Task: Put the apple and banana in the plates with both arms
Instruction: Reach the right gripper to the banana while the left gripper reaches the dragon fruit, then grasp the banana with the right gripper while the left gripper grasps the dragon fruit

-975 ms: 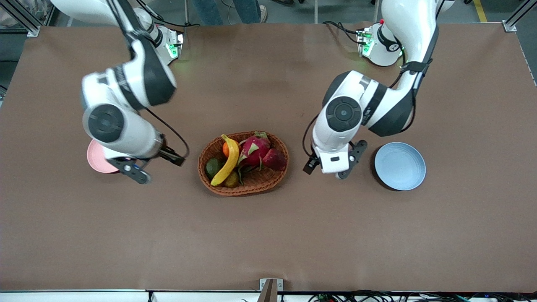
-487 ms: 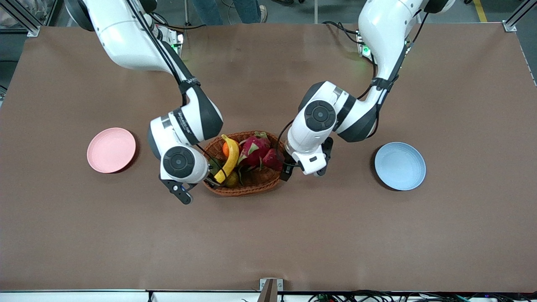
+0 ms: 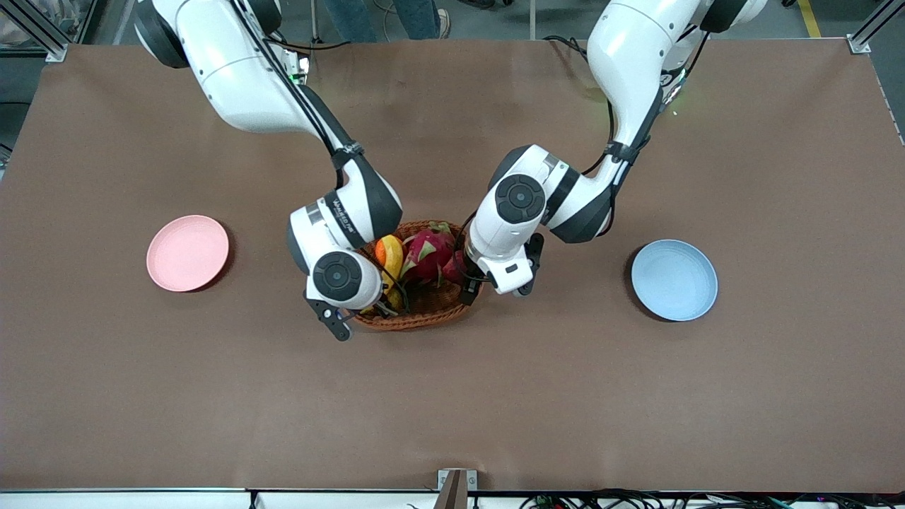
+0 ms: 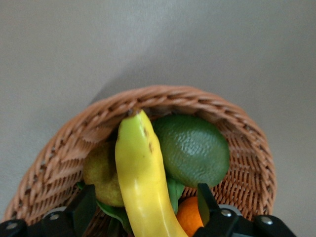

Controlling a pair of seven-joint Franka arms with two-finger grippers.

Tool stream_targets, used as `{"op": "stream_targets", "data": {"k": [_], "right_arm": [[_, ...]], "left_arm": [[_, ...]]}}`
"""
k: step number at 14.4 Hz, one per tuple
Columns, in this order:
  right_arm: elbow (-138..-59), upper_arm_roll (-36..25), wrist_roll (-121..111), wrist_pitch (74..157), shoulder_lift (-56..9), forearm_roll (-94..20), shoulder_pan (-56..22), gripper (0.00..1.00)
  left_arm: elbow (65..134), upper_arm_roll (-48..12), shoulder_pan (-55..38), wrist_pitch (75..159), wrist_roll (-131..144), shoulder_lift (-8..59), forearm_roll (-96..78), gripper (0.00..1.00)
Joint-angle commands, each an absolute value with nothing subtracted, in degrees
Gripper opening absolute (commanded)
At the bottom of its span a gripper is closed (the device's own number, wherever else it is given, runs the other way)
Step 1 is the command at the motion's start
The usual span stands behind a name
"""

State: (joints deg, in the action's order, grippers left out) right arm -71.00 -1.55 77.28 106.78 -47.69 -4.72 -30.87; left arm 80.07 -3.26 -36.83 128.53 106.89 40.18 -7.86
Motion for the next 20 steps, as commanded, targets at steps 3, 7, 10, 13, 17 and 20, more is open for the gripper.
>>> {"op": "stream_targets", "data": {"k": [3, 7, 10, 13, 17, 20], "right_arm": [[-70.14, -2.11, 78.49, 106.26, -48.87, -5.80, -32.34, 0.58], [-69.52, -1.85, 77.78, 105.30, -48.52, -6.94, -30.07, 0.04], [-68.65, -1.93, 69.64, 101.01, -46.85, -13.08, -25.94, 0.02], [-68.73, -2.02, 56.75, 96.26, -42.74, -14.41, -20.49, 0.02], [-76.52, -2.46, 36.27, 94.47, -34.57, -13.89, -13.47, 0.02], [-90.73, -2.72, 20.18, 102.09, -25.35, -11.79, -8.37, 0.01]], "left_arm": [[81.90, -2.99, -38.23, 129.64, 107.75, 40.61, -8.70, 1.00], [85.69, -2.90, -38.50, 129.38, 107.67, 39.73, -8.53, 1.00], [85.34, -2.90, -38.67, 129.73, 107.75, 40.08, -8.53, 1.00], [85.43, -2.99, -39.02, 129.73, 107.75, 40.69, -8.61, 1.00], [85.34, -2.90, -39.73, 130.08, 107.75, 41.48, -8.61, 0.96], [85.34, -2.90, -39.64, 130.08, 108.36, 41.05, -8.61, 0.44]]}}
